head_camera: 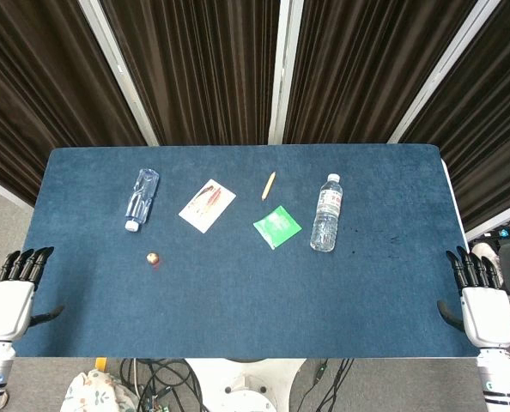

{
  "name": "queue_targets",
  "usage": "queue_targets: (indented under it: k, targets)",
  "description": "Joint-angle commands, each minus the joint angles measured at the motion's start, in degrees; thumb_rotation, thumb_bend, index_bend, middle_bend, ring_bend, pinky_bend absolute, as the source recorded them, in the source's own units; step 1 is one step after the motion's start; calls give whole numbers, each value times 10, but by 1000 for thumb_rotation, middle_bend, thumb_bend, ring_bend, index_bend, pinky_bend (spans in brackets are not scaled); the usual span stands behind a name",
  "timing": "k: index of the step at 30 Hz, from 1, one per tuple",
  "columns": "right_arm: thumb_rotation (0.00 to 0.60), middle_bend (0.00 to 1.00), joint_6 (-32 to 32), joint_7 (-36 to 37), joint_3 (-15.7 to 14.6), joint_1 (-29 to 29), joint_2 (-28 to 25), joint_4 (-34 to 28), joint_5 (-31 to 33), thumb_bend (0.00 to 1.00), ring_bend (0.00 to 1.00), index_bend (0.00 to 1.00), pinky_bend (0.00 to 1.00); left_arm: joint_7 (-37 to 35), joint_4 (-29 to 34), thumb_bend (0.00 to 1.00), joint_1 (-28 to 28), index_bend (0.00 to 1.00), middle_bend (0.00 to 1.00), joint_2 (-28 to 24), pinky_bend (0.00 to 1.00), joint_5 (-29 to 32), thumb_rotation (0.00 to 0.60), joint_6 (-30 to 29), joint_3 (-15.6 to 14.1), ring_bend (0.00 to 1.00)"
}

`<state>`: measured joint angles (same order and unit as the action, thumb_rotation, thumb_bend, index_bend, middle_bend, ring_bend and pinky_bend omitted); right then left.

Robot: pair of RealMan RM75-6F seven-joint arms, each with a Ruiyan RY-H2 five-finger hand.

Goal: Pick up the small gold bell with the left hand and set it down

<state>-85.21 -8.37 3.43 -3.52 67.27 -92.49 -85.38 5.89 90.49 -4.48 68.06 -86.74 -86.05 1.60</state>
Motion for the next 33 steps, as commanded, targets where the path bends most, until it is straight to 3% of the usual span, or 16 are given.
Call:
queue_targets:
  k: [1, 16, 25, 33]
  targets:
    - [600, 0, -2, -1, 0, 0, -1, -2, -3, 185, 0, 0, 0, 0, 1, 90, 0, 54, 108, 0, 78, 2, 600, 2, -1, 70]
    - [600, 0, -17, -1, 0, 4, -9, -9, -14, 186, 0, 0, 0, -13, 9, 92, -12, 76, 109, -8, 79, 10, 600, 30, -1, 70]
    - [600, 0, -23, -5, -1, 4, -13, -7, -24, 185, 0, 0, 0, -47, 4, 94, -68, 86, 108, -1, 85, 32, 600, 107, 25, 70]
    - [600, 0, -19, -3, 0, 3, -10, -3, -20, 185, 0, 0, 0, -63, -46, 151, -148, 144, 145, 45, 115, 61, 600, 211, 52, 70]
